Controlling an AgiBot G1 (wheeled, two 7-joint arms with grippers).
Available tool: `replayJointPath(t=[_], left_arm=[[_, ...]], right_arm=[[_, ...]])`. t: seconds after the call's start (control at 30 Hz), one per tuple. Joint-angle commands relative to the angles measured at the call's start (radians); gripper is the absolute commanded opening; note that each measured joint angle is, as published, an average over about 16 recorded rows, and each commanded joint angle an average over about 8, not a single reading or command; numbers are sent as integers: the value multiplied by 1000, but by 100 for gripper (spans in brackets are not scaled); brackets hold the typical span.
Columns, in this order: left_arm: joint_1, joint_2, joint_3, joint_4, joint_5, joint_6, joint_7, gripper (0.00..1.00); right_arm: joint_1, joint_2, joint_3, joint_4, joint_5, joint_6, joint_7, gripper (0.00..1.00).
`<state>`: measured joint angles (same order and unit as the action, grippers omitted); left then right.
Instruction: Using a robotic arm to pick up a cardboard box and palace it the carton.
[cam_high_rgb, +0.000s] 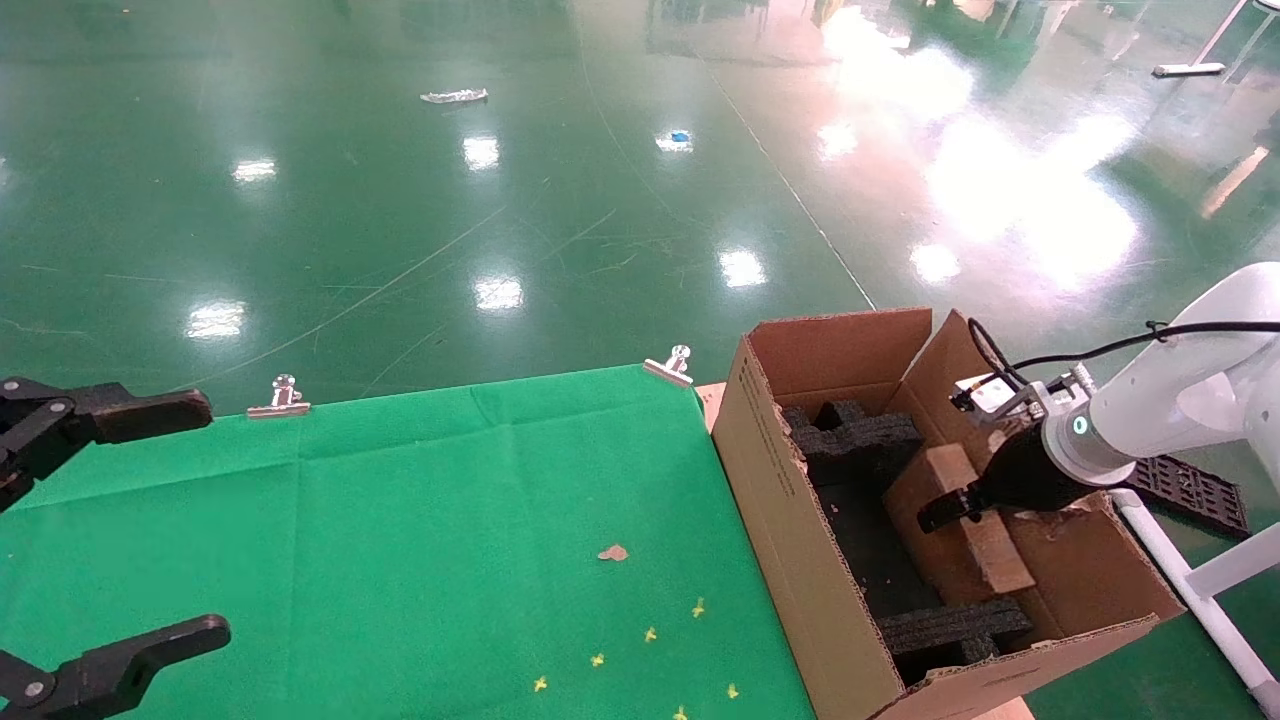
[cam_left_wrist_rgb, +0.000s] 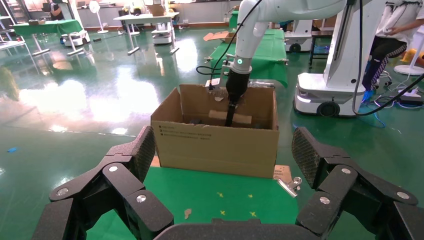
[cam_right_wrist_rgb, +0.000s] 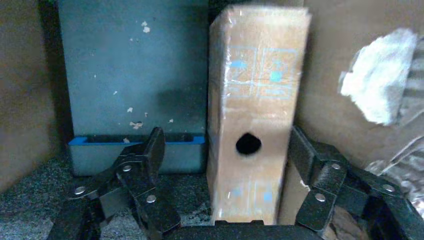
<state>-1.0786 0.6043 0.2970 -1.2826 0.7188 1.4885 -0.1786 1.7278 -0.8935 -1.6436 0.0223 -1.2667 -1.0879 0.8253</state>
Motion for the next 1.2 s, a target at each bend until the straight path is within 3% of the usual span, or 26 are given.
replayJointPath(t=[0.03, 0.23, 0.6, 0.77, 0.97, 1.2], left_arm=[[0, 0, 0, 0, 0, 0, 0, 100], [0, 0, 0, 0, 0, 0, 0, 100], [0, 0, 1, 0, -1, 0, 1, 100], [0, -1, 1, 0, -1, -1, 1, 100], [0, -1, 1, 0, -1, -1, 1, 100], [0, -1, 2, 1, -1, -1, 1, 100]], right_arm=[[3, -2, -2, -1, -2, 0, -2, 100], [91, 19, 20, 17, 27, -24, -44, 100], [435, 100, 74, 123, 85, -110, -202, 100], [530, 144, 97, 182, 108, -137, -244, 100], [560, 166, 113, 218, 121, -148, -256, 100], [477, 176, 200, 292, 151, -167, -283, 100]])
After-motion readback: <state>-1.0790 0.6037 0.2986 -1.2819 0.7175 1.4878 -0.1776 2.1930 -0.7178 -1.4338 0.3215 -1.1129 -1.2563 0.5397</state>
